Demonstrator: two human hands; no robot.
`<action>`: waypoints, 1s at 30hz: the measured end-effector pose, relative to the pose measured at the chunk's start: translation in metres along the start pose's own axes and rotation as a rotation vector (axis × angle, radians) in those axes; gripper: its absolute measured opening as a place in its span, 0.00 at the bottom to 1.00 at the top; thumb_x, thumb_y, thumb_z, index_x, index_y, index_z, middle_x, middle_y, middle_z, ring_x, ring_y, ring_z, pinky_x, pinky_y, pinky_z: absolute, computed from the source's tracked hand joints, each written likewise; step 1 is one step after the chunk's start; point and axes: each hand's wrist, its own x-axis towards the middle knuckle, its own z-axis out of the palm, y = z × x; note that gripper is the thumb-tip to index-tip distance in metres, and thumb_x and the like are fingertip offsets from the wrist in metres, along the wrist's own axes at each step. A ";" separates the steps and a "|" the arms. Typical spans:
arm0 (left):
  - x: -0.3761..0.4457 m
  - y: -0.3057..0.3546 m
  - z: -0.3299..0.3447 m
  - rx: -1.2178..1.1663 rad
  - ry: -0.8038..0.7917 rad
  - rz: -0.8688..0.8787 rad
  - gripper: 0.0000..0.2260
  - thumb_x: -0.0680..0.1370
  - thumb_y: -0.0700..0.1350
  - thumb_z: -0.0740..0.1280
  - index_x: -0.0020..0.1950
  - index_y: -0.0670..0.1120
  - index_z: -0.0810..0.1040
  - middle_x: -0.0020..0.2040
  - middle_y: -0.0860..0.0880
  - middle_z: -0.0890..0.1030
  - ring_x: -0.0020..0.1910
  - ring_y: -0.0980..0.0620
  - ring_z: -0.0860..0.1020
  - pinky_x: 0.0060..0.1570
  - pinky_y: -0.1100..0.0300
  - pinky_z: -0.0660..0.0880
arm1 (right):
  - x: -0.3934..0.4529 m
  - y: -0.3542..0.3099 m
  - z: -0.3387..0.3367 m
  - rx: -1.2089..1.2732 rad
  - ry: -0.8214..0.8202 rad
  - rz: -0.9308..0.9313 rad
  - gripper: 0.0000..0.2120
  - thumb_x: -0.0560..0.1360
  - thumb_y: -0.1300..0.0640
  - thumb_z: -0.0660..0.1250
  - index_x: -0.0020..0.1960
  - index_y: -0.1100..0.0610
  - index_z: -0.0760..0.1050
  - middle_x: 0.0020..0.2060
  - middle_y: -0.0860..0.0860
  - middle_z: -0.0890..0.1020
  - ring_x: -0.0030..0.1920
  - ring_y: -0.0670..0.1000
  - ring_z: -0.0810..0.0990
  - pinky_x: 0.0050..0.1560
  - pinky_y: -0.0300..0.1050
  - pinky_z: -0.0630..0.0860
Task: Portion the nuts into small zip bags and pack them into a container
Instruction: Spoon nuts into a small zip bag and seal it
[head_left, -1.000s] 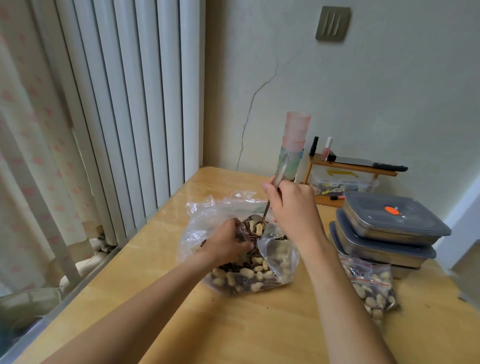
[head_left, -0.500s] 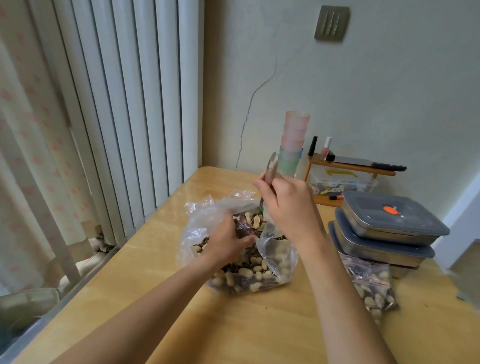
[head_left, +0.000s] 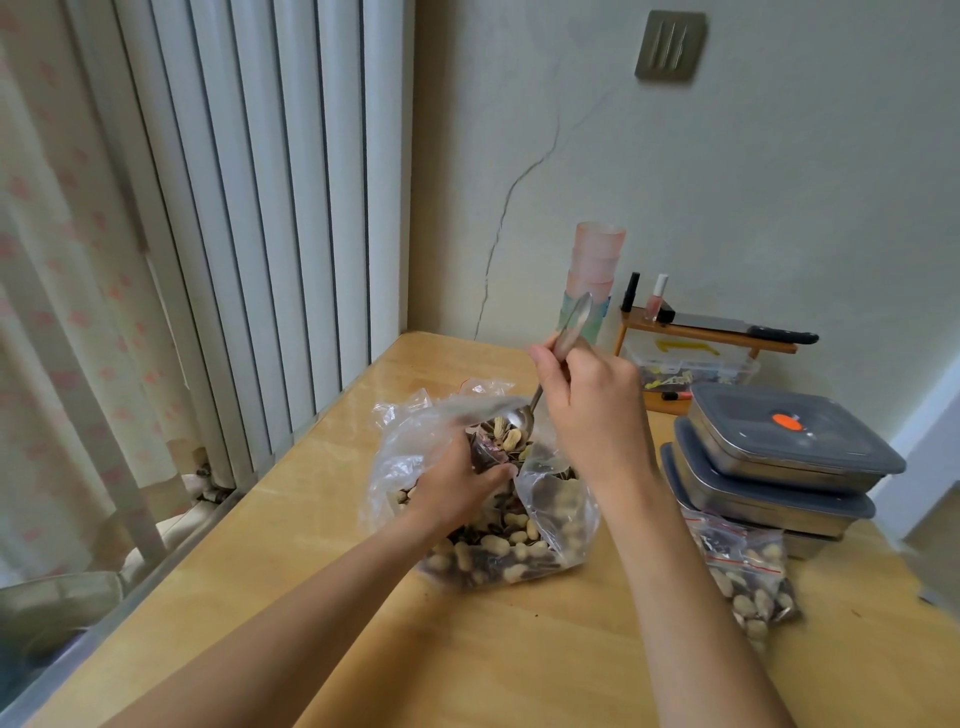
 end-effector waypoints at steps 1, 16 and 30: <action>0.001 0.000 0.001 -0.008 0.025 -0.006 0.16 0.76 0.56 0.74 0.52 0.58 0.67 0.47 0.50 0.81 0.47 0.50 0.81 0.48 0.51 0.79 | 0.000 0.000 0.000 0.011 -0.017 -0.007 0.10 0.83 0.56 0.67 0.48 0.61 0.81 0.33 0.52 0.80 0.31 0.49 0.75 0.32 0.37 0.66; -0.008 0.009 0.002 -0.277 0.039 -0.037 0.17 0.77 0.54 0.74 0.58 0.57 0.68 0.40 0.55 0.80 0.32 0.62 0.76 0.39 0.62 0.74 | 0.002 -0.001 -0.004 0.089 0.028 -0.210 0.14 0.83 0.53 0.64 0.49 0.62 0.82 0.36 0.52 0.82 0.34 0.52 0.78 0.35 0.37 0.68; -0.013 0.010 -0.008 -0.111 -0.002 -0.172 0.16 0.78 0.67 0.64 0.55 0.56 0.73 0.52 0.47 0.84 0.51 0.48 0.82 0.59 0.50 0.78 | 0.000 0.002 0.000 0.049 -0.020 -0.077 0.10 0.82 0.56 0.68 0.49 0.62 0.82 0.36 0.51 0.82 0.34 0.48 0.75 0.37 0.35 0.65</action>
